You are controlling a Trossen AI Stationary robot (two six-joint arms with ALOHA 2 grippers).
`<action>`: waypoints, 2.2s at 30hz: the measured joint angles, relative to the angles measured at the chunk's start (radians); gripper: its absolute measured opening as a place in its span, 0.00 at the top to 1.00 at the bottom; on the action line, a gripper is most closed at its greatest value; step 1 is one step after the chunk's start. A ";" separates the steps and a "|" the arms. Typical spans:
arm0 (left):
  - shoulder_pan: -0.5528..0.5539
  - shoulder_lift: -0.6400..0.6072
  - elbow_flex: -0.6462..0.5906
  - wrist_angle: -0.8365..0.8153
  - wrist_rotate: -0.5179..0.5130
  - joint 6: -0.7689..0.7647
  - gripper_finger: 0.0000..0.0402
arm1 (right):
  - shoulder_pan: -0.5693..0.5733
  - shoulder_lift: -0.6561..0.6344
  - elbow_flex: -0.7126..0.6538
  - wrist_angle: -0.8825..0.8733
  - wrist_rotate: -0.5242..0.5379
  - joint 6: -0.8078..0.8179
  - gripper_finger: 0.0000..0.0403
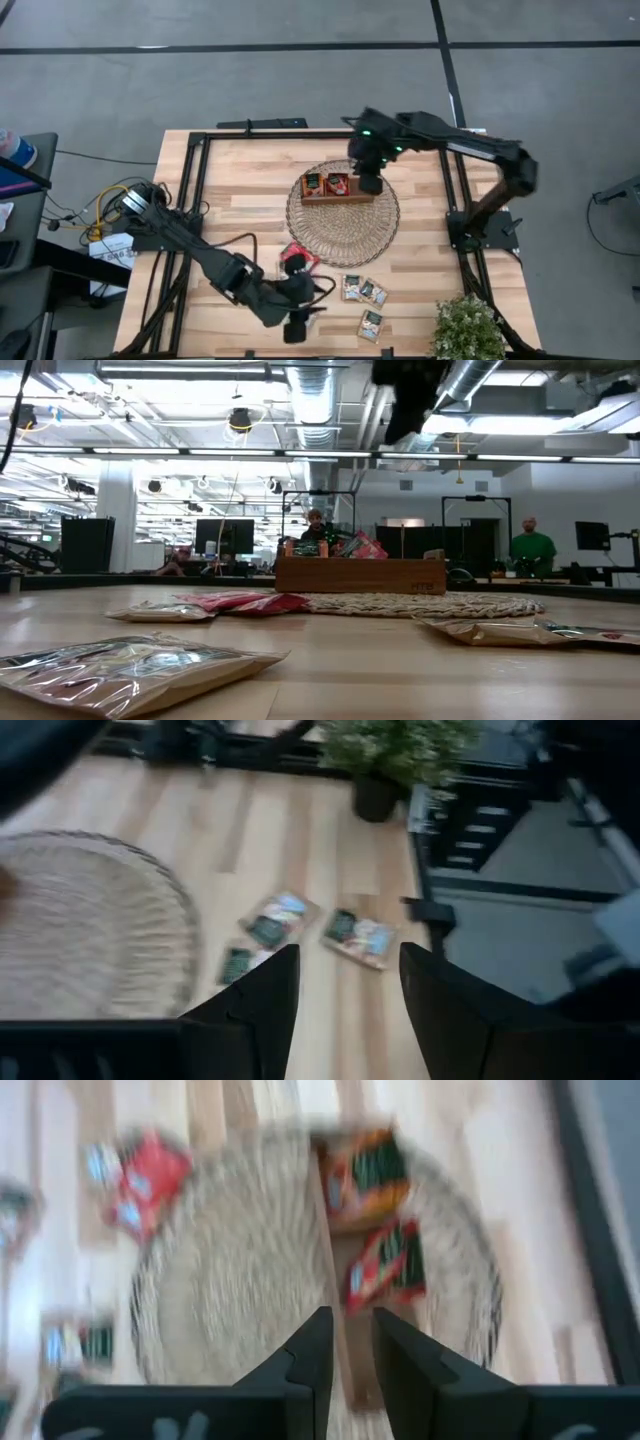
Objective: Pick & Place Tea
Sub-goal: Put the red tea bag into the middle section of the wooden organizer
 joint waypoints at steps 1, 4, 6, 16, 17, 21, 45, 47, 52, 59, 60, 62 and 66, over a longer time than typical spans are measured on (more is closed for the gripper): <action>0.010 -0.015 0.000 -0.037 -0.021 0.002 0.58 | 0.007 -0.044 -0.055 0.055 0.001 0.022 0.84; 0.048 -0.045 -0.002 -0.205 -0.118 -0.042 0.58 | 0.039 -0.144 -0.215 0.254 0.001 0.083 0.84; 0.075 -0.067 -0.053 -0.233 -0.134 -0.077 0.58 | 0.058 -0.180 -0.311 0.353 0.001 0.100 0.84; 0.262 -0.256 -0.669 0.452 0.118 -0.076 0.73 | 0.048 -0.165 -0.487 0.585 0.029 0.095 0.84; 0.275 -0.277 -0.708 0.490 0.105 -0.078 0.74 | 0.042 -0.165 -0.489 0.588 0.030 0.095 0.84; 0.310 -0.421 -0.865 0.561 0.042 -0.056 0.78 | 0.029 -0.158 -0.522 0.637 0.030 0.096 0.84; 0.435 -0.908 -1.017 0.414 0.060 0.240 0.79 | -0.004 0.045 -0.589 0.853 0.034 0.202 0.84; 0.435 -0.908 -1.017 0.421 0.056 0.241 0.79 | -0.004 0.036 -0.589 0.849 0.034 0.199 0.84; 0.435 -0.908 -1.017 0.418 0.052 0.240 0.79 | 0.001 0.023 -0.588 0.823 0.036 0.184 0.84; 0.435 -0.908 -1.017 0.418 0.052 0.247 0.79 | 0.005 0.017 -0.589 0.750 0.060 0.203 0.84; 0.435 -0.908 -1.017 0.418 0.052 0.248 0.79 | 0.004 0.017 -0.589 0.753 0.061 0.207 0.84; 0.435 -0.908 -1.017 0.418 0.052 0.251 0.79 | 0.004 0.017 -0.589 0.761 0.061 0.217 0.84; 0.435 -0.908 -1.017 0.417 0.052 0.259 0.79 | 0.003 0.017 -0.589 0.762 0.064 0.234 0.84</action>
